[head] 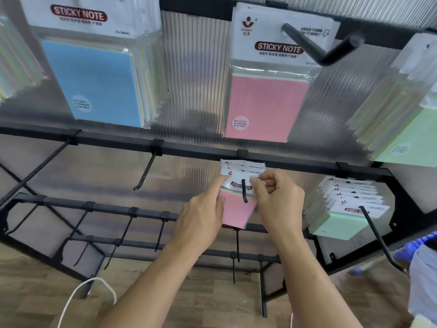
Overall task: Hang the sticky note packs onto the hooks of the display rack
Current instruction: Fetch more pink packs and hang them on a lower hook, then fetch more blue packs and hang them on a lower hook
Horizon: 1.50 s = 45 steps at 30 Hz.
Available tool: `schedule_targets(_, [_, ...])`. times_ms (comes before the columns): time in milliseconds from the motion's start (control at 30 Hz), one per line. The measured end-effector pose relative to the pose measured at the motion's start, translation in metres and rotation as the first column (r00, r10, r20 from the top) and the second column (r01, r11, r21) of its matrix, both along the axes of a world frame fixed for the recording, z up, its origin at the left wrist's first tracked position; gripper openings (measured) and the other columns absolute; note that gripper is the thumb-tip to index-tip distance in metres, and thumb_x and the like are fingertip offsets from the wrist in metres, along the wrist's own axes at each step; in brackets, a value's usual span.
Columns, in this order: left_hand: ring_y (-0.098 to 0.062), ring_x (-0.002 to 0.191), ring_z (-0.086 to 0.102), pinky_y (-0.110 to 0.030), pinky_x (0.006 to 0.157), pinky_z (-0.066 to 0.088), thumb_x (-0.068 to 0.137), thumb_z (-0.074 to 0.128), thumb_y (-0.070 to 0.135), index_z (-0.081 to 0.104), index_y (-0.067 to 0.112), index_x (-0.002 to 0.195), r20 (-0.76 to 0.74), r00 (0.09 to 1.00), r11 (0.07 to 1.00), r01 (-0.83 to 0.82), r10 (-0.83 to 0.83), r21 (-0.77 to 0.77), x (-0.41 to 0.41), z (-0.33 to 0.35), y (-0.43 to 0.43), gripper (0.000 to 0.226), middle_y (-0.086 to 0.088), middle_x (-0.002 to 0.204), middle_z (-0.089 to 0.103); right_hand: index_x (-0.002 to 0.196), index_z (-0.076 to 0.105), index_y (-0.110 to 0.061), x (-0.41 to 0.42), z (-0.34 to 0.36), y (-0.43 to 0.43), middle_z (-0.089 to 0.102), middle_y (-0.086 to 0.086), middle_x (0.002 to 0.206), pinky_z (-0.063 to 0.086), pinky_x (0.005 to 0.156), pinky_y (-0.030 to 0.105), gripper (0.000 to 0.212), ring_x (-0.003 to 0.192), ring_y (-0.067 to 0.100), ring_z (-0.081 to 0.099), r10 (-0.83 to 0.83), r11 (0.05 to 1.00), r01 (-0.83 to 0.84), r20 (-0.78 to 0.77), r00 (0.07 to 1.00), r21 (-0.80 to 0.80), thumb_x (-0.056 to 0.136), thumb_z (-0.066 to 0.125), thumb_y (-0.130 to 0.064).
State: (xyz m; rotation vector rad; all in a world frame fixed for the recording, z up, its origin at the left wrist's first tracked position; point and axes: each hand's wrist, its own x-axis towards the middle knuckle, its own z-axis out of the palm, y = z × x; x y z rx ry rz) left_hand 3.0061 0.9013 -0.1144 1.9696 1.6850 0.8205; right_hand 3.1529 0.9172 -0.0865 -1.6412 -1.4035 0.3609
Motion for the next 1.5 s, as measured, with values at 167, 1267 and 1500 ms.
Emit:
schedule_targets(167, [-0.018,0.093,0.068,-0.034,0.072,0.055,0.101,0.047,0.025,0.028,0.031,0.149,-0.162,0.985,0.996,-0.047,0.058,0.072,-0.003,0.012,-0.009,0.051,0.0,0.109,0.069,0.094,0.066,-0.013,0.006,0.009,-0.004,0.06,-0.009,0.073,0.044,0.063,0.012,0.013,0.066,0.001,0.053,0.033,0.999,-0.03,0.095,0.995,-0.035,0.086,0.07,-0.022])
schedule_targets(1267, [-0.03,0.149,0.012,-0.055,0.117,0.011,0.1,0.038,0.042,0.02,0.031,0.154,-0.421,0.532,0.541,-0.834,0.735,-0.109,-0.41,0.008,-0.273,0.058,-0.004,0.159,0.023,0.152,0.007,-0.028,-0.476,0.022,-0.165,0.008,0.003,0.16,0.005,0.118,0.052,0.06,0.146,0.033,-0.007,0.913,0.294,-0.705,0.408,0.007,-0.646,0.101,0.038,-0.037])
schedule_targets(1500, [-0.031,0.148,0.015,-0.056,0.118,0.014,0.099,0.039,0.041,0.025,0.03,0.152,-0.387,0.453,0.414,-0.892,0.803,-0.185,-0.525,-0.012,-0.303,0.056,-0.005,0.158,0.027,0.153,0.007,-0.029,-0.609,0.008,-0.175,0.004,0.003,0.161,0.003,0.116,0.051,0.058,0.146,0.034,-0.009,0.912,0.204,-0.683,0.39,-0.129,-0.702,0.102,0.033,-0.038])
